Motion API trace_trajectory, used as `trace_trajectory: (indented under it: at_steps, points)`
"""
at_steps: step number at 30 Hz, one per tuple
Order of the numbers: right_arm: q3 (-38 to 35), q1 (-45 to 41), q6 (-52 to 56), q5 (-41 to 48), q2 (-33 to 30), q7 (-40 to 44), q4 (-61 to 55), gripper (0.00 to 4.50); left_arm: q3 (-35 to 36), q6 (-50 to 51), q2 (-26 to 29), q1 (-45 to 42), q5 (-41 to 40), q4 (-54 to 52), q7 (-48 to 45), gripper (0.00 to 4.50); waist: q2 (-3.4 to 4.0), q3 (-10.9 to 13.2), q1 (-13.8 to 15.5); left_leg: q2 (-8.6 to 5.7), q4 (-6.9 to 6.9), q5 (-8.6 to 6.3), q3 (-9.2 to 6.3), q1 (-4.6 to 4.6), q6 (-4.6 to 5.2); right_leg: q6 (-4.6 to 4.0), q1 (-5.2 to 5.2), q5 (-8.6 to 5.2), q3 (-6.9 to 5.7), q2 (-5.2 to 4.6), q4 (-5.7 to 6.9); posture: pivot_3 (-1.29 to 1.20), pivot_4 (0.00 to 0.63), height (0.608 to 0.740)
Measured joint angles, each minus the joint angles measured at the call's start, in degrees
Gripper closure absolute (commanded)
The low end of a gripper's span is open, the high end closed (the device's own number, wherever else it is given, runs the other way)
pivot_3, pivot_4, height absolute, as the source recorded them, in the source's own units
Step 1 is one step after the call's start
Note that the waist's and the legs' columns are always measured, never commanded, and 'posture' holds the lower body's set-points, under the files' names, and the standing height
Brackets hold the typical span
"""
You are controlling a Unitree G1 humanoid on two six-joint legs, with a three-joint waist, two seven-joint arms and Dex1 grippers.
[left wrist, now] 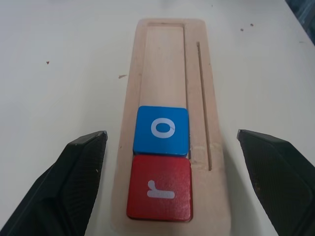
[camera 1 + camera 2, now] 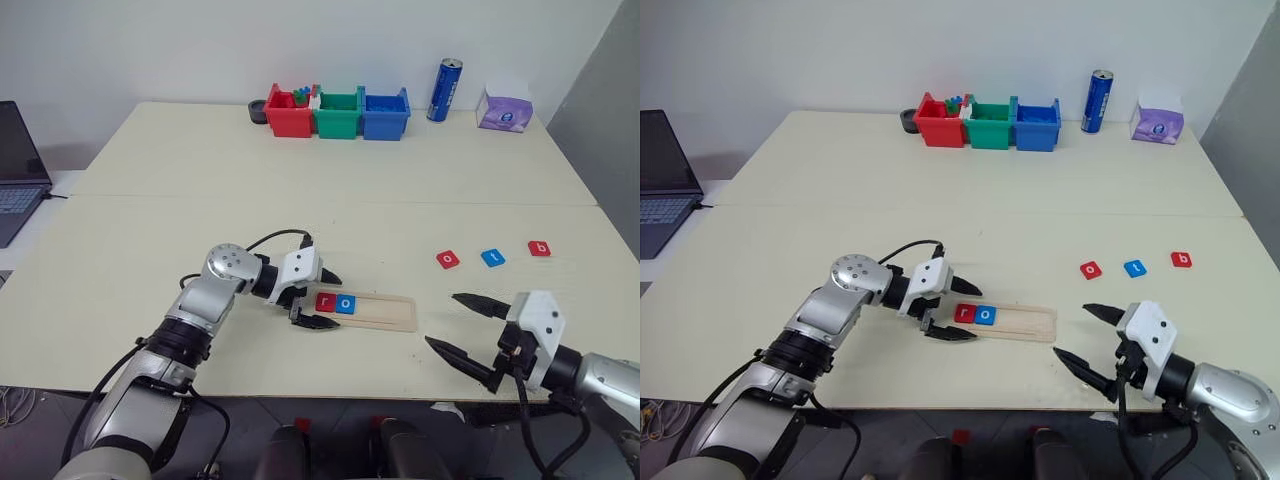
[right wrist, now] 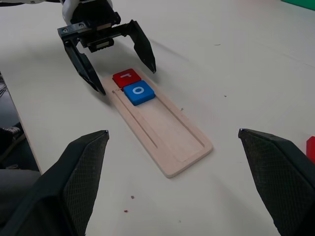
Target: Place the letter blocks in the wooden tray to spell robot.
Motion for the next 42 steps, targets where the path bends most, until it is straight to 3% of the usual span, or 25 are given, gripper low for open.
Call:
trace_trajectory:
  at_steps: [7,14,20,27,34,42]
  points:
    - [-3.96,-4.88,1.53,2.37,4.91,-6.15,5.86,0.00,3.00,5.37,0.46,-0.15,-2.97,-5.19,1.28,0.02,0.00,0.00,-0.03,0.01,0.00,0.00,0.01,0.01,0.00,-0.01,0.00,0.00,0.04,-0.01,0.05,0.00,0.150,0.740]
    - [-2.15,-14.87,4.67,-10.25,8.50,-23.04,16.40,0.00,3.49,11.86,-1.75,-1.11,-3.27,-12.81,8.30,0.02,0.03,0.00,-0.03,-0.01,0.04,0.01,0.04,0.01,-0.01,-0.01,-0.02,0.01,0.06,-0.04,0.13,0.00,0.150,0.740]
    - [-2.79,-27.03,7.80,-15.65,9.23,-30.74,29.54,0.00,3.44,23.23,-7.53,-4.99,-3.50,-16.67,17.02,0.02,0.05,0.00,-0.05,-0.02,0.05,0.01,0.06,0.00,-0.01,-0.02,-0.05,0.01,0.08,-0.04,0.21,0.00,0.150,0.740]
    - [-3.19,-40.42,8.22,-20.02,7.66,-33.63,51.15,0.00,2.49,31.10,-9.28,-8.46,-3.56,-17.71,20.83,0.02,0.13,-0.01,-0.43,-0.01,-0.01,0.02,0.09,0.02,-0.02,-0.05,-0.11,0.01,0.11,-0.05,0.29,0.00,0.150,0.740]
    - [-2.00,-50.86,7.49,-21.47,5.09,-29.24,70.56,0.00,1.53,33.24,-9.76,-9.81,-4.59,-18.86,20.74,0.02,0.15,0.00,-1.16,-0.02,-0.01,0.02,0.15,0.01,-0.03,-0.05,-0.12,0.01,0.14,-0.12,0.29,0.00,0.150,0.740]
    - [-0.89,-54.48,7.29,-22.21,4.24,-25.64,78.66,0.00,0.69,33.77,-9.90,-10.33,-6.52,-19.59,19.22,0.02,0.15,0.00,-1.26,-0.03,0.00,0.03,0.16,0.01,-0.04,-0.05,-0.12,0.01,0.14,-0.13,0.31,0.00,0.150,0.740]
